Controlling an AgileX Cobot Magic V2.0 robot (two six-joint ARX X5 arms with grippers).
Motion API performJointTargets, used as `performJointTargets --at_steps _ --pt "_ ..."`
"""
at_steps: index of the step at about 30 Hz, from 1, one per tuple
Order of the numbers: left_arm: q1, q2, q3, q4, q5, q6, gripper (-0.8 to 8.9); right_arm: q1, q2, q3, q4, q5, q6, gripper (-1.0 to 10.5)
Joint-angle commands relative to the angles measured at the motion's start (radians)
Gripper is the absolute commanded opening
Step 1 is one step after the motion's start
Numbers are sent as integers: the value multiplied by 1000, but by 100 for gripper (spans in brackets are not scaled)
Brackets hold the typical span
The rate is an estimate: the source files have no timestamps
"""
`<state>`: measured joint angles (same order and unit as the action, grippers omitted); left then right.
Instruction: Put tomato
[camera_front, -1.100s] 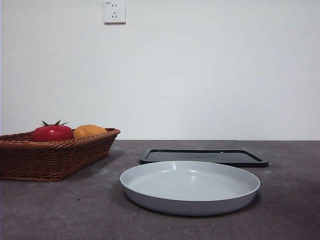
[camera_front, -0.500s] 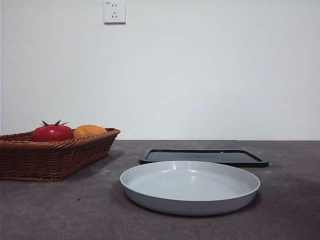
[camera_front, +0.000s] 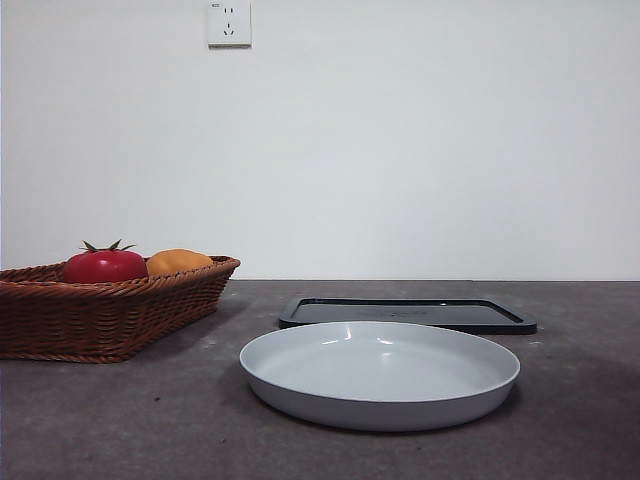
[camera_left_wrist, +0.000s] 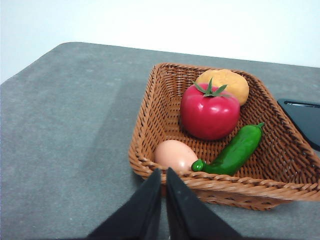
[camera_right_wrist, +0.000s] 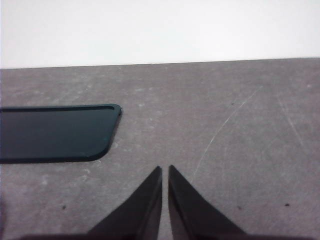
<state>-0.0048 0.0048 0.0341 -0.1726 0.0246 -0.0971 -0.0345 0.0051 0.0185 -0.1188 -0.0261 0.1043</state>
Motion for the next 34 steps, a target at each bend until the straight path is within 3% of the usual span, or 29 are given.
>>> performJointTargets --at_steps 1,9,16,22,26,34 --pt "0 0 41 18 -3 -70 15 2 -1 46 2 -1 82 12" --pt "-3 38 209 4 37 -212 16 4 61 222 -43 -13 200 11" --pt "-3 182 402 -151 156 -230 16 27 223 440 -192 -173 195 12" --pt "-3 332 583 -183 248 -260 16 58 379 602 -246 -317 194 11" --pt "-3 451 710 -209 354 -260 16 84 492 718 -301 -369 170 12" --pt "-16 681 934 -357 569 -233 16 174 697 954 -520 -393 16 12"
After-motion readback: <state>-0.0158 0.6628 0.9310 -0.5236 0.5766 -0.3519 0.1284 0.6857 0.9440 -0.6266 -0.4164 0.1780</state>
